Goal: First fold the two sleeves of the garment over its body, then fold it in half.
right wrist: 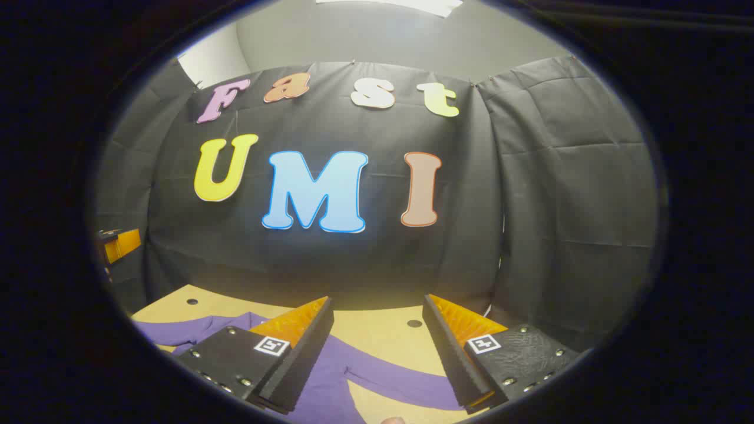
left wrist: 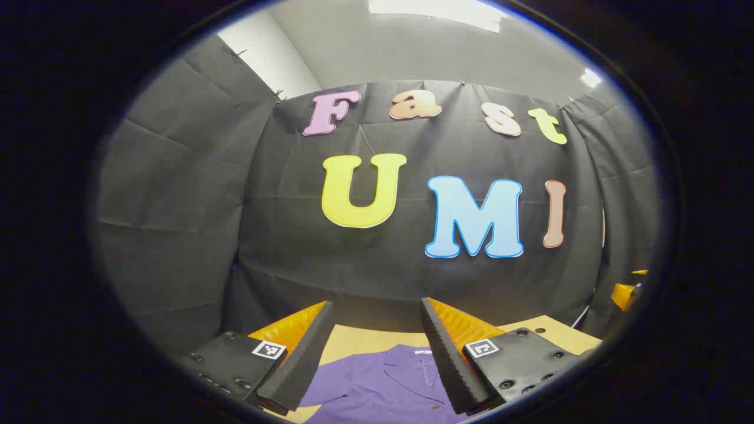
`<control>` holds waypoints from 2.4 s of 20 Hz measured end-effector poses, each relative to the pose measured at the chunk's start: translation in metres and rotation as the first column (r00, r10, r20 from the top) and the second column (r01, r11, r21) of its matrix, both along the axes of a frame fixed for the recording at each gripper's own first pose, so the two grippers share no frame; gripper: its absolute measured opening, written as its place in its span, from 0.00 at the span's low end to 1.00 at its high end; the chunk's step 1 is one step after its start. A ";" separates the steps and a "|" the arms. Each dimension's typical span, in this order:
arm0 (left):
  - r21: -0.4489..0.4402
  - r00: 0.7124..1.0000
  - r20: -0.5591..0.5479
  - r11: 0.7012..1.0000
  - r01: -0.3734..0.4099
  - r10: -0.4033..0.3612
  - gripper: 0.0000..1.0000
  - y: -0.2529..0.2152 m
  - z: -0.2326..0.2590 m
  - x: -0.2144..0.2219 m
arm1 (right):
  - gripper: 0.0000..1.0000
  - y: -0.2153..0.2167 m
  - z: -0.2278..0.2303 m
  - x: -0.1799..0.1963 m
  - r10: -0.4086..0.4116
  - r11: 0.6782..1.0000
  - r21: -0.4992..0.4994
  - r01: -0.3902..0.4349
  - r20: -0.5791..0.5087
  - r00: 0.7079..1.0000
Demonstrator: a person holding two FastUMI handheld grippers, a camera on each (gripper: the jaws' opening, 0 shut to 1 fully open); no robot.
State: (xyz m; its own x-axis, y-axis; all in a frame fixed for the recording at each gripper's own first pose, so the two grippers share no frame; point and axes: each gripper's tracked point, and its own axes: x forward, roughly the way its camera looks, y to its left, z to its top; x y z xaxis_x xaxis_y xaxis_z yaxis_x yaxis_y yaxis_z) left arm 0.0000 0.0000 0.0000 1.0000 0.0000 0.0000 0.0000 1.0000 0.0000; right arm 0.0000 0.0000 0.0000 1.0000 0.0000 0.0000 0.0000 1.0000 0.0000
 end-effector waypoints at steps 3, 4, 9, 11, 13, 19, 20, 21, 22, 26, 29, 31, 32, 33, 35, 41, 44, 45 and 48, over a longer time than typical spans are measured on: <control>0.004 1.000 0.005 1.000 -0.002 0.002 0.93 -0.003 0.001 0.000 | 0.94 -0.003 0.003 -0.001 -0.002 1.000 0.002 0.002 0.006 1.000; 0.005 1.000 0.006 1.000 -0.002 0.002 0.93 -0.004 0.001 -0.002 | 0.94 -0.004 0.002 -0.001 -0.002 1.000 0.003 0.002 0.006 1.000; 0.005 1.000 0.001 1.000 0.000 0.000 0.92 -0.009 -0.001 -0.008 | 0.94 -0.005 -0.003 -0.004 0.000 1.000 0.007 0.000 -0.003 1.000; 0.002 1.000 -0.003 1.000 0.000 0.000 0.92 -0.009 0.000 -0.011 | 0.94 -0.005 -0.006 -0.005 -0.001 1.000 0.009 0.001 -0.005 1.000; 0.011 1.000 -0.003 1.000 -0.003 0.003 0.92 -0.007 0.002 -0.012 | 0.94 -0.004 -0.008 -0.003 -0.004 1.000 0.013 0.004 -0.007 1.000; 0.026 1.000 0.001 1.000 -0.014 0.014 0.92 -0.001 0.002 -0.014 | 0.94 -0.007 -0.024 -0.001 -0.018 0.999 0.038 0.020 -0.045 0.999; 0.026 1.000 -0.001 1.000 -0.014 0.014 0.92 -0.002 0.002 -0.013 | 0.94 -0.011 -0.030 -0.001 -0.028 0.999 0.038 0.030 -0.059 0.998; 0.026 1.000 -0.003 1.000 -0.008 0.008 0.92 -0.004 0.001 -0.012 | 0.94 -0.016 -0.035 0.000 -0.041 0.998 0.039 0.044 -0.071 0.997; 0.025 1.000 -0.003 1.000 -0.004 0.004 0.92 -0.003 0.000 -0.011 | 0.94 -0.024 -0.039 0.001 -0.065 0.997 0.045 0.069 -0.084 0.994; 0.030 1.000 0.017 0.999 -0.013 0.012 0.93 0.000 0.003 -0.008 | 0.94 -0.059 -0.067 0.003 -0.158 0.983 0.070 0.171 -0.164 0.974; 0.051 1.000 0.008 0.999 -0.012 0.012 0.92 -0.002 0.000 -0.009 | 0.93 -0.092 -0.101 0.002 -0.234 0.962 0.073 0.263 -0.274 0.933; 0.049 1.000 -0.001 0.999 -0.017 0.017 0.92 -0.002 -0.003 -0.011 | 0.94 -0.111 -0.130 0.000 -0.273 0.947 0.064 0.315 -0.358 0.893; 0.045 1.000 -0.010 0.999 -0.020 0.020 0.92 -0.002 -0.007 -0.012 | 0.94 -0.119 -0.147 -0.002 -0.282 0.941 0.064 0.334 -0.399 0.872; 0.043 1.000 -0.020 0.999 -0.024 0.025 0.92 -0.002 -0.010 -0.014 | 0.94 -0.127 -0.164 -0.004 -0.291 0.933 0.063 0.354 -0.445 0.847; 0.050 0.999 -0.030 0.998 -0.032 0.033 0.92 -0.002 -0.011 -0.017 | 0.94 -0.138 -0.203 -0.004 -0.292 0.921 0.064 0.385 -0.540 0.789; 0.065 0.996 -0.055 0.996 -0.068 0.072 0.92 0.008 -0.019 -0.023 | 0.95 -0.159 -0.282 -0.007 -0.298 0.901 0.033 0.432 -0.676 0.674; 0.058 0.992 -0.081 0.994 -0.092 0.096 0.92 0.015 -0.028 -0.024 | 0.94 -0.168 -0.308 -0.004 -0.316 0.890 0.012 0.457 -0.706 0.634; 0.052 0.991 -0.084 0.994 -0.098 0.103 0.92 0.016 -0.028 -0.024 | 0.94 -0.171 -0.314 -0.001 -0.319 0.885 0.009 0.466 -0.718 0.619; 0.038 0.989 -0.095 0.993 -0.113 0.116 0.93 0.018 -0.035 -0.026 | 0.95 -0.178 -0.332 -0.001 -0.318 0.873 0.008 0.488 -0.748 0.582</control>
